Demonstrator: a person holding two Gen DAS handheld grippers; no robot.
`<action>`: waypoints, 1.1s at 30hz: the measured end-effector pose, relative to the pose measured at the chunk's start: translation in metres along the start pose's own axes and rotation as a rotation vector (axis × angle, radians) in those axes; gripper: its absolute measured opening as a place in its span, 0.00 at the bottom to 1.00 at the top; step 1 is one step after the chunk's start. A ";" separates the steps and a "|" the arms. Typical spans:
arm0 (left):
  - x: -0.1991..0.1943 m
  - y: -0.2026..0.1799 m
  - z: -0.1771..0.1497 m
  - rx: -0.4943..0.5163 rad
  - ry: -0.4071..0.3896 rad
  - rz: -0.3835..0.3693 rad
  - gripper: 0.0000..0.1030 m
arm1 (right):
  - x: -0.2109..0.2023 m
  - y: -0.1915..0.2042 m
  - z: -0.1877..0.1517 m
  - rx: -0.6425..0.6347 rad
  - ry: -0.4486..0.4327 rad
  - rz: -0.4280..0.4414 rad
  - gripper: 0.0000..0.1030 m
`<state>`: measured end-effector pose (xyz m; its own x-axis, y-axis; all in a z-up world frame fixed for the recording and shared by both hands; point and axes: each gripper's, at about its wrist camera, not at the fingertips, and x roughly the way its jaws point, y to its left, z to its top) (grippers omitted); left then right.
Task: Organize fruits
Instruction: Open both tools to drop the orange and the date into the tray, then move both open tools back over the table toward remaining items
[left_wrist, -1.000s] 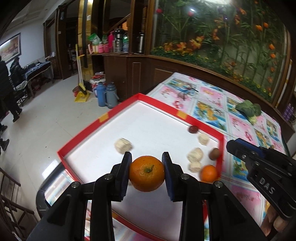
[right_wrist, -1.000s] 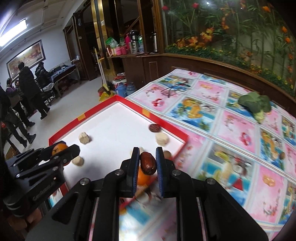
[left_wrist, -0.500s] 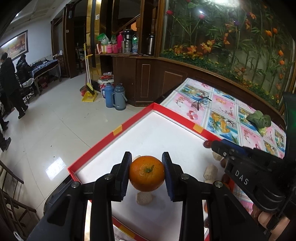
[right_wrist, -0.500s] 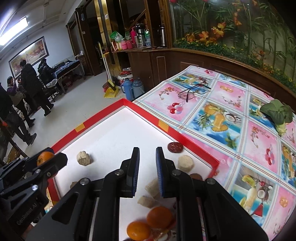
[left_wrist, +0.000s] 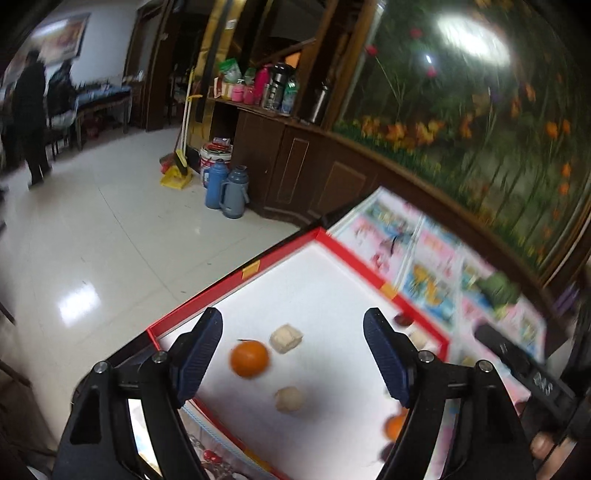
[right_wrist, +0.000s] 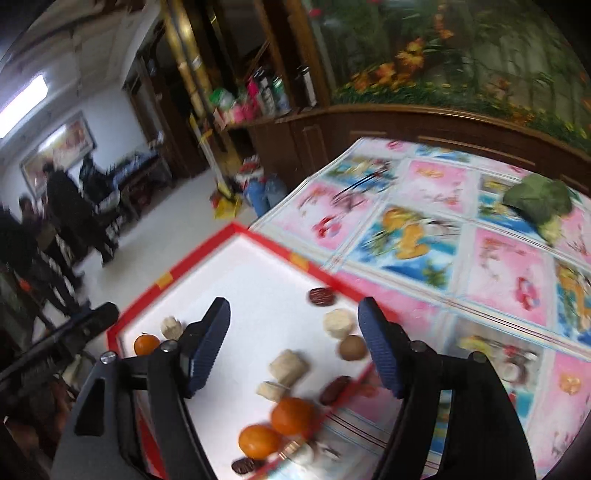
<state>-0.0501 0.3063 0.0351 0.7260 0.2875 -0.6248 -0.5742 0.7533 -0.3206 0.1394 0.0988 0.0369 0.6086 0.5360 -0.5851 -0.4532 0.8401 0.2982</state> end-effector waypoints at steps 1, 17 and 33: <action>-0.004 0.003 0.002 -0.017 -0.010 -0.015 0.76 | -0.011 -0.010 -0.001 0.030 -0.007 0.016 0.77; 0.006 -0.174 -0.105 0.389 0.130 -0.238 0.76 | -0.148 -0.231 -0.109 0.372 -0.021 -0.396 0.77; 0.061 -0.259 -0.157 0.559 0.251 -0.234 0.76 | -0.059 -0.311 -0.020 0.254 0.030 -0.539 0.51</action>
<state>0.0835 0.0363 -0.0323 0.6588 -0.0173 -0.7521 -0.0792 0.9926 -0.0922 0.2316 -0.1955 -0.0366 0.6895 0.0286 -0.7237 0.0870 0.9887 0.1219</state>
